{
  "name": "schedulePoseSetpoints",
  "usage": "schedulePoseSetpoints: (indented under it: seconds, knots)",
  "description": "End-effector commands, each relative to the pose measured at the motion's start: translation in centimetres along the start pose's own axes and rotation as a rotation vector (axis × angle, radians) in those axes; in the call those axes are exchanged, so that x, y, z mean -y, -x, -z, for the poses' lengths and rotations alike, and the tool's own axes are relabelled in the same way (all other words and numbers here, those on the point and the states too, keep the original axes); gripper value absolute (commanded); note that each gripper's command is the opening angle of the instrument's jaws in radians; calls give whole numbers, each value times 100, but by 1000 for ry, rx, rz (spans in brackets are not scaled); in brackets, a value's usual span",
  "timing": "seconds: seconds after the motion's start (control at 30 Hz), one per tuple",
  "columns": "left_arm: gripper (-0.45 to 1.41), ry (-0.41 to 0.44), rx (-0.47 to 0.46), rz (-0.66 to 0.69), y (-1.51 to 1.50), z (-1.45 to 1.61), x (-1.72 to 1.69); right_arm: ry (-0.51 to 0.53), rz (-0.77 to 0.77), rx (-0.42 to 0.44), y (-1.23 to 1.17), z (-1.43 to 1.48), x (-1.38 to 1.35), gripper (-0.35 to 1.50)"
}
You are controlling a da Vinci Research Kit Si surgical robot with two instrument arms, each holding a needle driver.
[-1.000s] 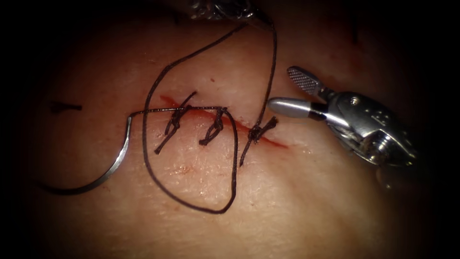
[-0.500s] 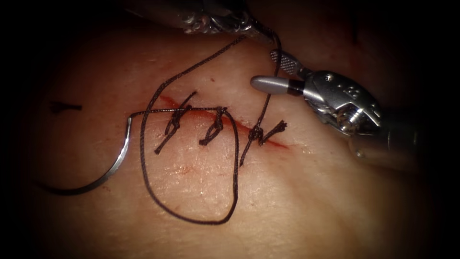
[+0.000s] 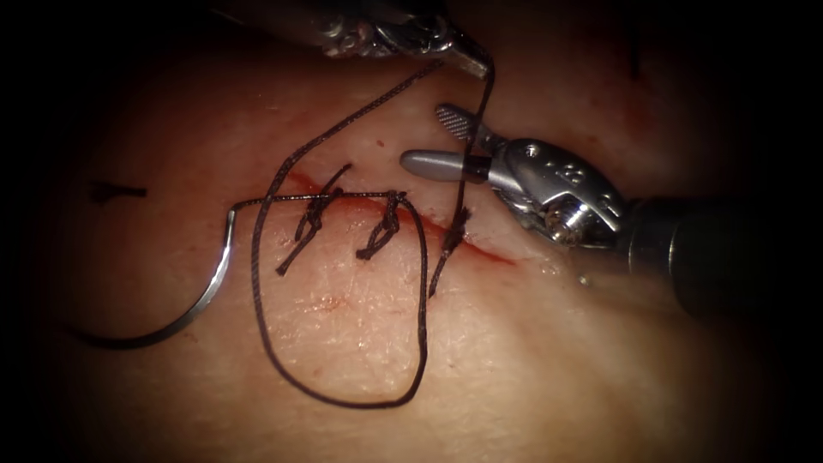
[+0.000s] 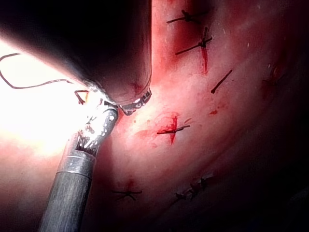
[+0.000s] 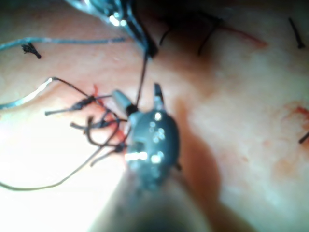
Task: Wound Closure
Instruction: Pull the long end of the thread taut with the left gripper by pulling it up
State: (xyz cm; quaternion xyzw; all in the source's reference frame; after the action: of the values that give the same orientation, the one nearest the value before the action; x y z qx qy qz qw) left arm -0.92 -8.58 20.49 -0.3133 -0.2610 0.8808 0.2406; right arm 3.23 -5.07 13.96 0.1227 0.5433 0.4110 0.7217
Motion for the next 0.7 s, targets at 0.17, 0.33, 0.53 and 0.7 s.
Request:
schedulePoseSetpoints:
  seconds: [0.17, 0.33, 0.53, 0.7]
  knots:
    - [-45, -1, -3, -2, -2, -10, -1, -18, -11, -3, 15, -14, 2, 115]
    - [-45, -2, -3, -1, -2, -11, -2, -37, -8, -2, 16, -17, 9, 113]
    - [-45, -3, -4, -2, -2, -13, -1, -43, -13, -2, 18, -19, 20, 113]
    - [-45, -4, -4, -6, -4, -14, -1, -45, -13, -2, 18, -22, 24, 113]
